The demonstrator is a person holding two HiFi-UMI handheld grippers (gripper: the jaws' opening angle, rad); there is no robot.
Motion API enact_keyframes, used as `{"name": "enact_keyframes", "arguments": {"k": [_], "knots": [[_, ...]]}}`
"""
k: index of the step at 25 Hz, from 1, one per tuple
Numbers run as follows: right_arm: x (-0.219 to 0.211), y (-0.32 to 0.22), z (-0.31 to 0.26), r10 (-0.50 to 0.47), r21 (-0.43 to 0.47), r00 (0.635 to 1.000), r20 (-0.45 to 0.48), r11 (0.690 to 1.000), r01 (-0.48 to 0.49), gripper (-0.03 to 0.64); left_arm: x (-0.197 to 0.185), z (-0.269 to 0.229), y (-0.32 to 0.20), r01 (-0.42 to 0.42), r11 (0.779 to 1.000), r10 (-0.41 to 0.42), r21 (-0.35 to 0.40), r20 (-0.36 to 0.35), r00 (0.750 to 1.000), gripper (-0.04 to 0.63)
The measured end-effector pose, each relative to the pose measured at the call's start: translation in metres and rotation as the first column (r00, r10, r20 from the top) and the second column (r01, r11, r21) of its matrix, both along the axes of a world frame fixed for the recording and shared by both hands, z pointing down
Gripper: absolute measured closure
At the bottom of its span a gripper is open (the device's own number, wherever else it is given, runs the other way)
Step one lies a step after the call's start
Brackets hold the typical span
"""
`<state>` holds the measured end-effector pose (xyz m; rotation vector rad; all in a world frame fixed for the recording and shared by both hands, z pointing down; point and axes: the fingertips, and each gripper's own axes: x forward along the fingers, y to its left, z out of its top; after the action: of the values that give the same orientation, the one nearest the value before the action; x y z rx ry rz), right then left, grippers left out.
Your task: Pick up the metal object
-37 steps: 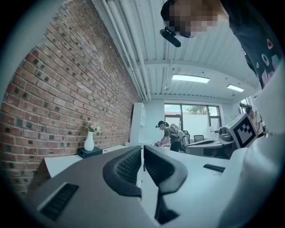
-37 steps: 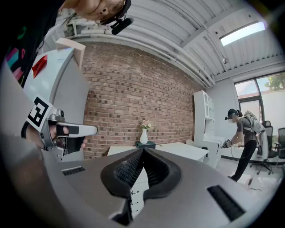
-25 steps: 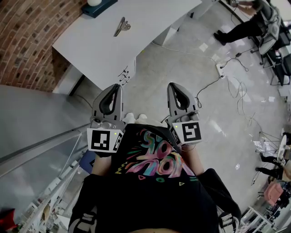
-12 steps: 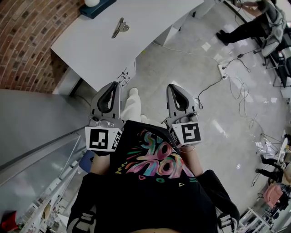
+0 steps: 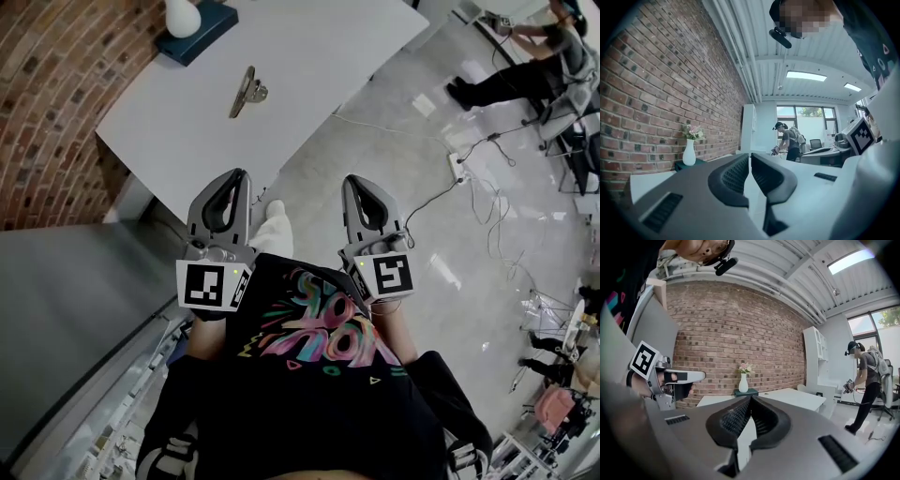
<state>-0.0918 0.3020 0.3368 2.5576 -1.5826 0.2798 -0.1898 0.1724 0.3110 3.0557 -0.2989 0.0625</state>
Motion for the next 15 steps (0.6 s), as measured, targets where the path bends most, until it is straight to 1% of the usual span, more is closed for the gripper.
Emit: {"name": "enact_keyframes", "arguments": {"k": [4, 7, 12, 13, 15], "knots": [[0.040, -0.046, -0.005, -0.004, -0.011, 1.000, -0.015, 1.000, 0.004, 0.598, 0.040, -0.005, -0.045, -0.004, 1.000, 0.004, 0.005, -0.009, 1.000, 0.560], [0.065, -0.076, -0.005, -0.009, -0.011, 1.000, -0.015, 1.000, 0.009, 0.598, 0.063, -0.004, -0.077, 0.006, 1.000, -0.006, -0.006, -0.005, 1.000, 0.560], [0.087, -0.124, 0.004, -0.044, -0.032, 0.999, -0.004, 0.999, 0.043, 0.598, 0.088, 0.008, -0.118, 0.006, 0.999, -0.006, -0.038, 0.009, 1.000, 0.561], [0.090, -0.134, 0.005, -0.054, -0.029, 0.999, -0.005, 0.998, 0.054, 0.598, 0.091, 0.011, -0.125, 0.007, 0.999, -0.007, -0.046, 0.012, 1.000, 0.560], [0.095, -0.154, 0.001, -0.073, 0.007, 0.997, -0.010, 0.997, 0.073, 0.598, 0.097, 0.016, -0.139, 0.015, 0.998, -0.014, -0.056, 0.018, 1.000, 0.560]]}}
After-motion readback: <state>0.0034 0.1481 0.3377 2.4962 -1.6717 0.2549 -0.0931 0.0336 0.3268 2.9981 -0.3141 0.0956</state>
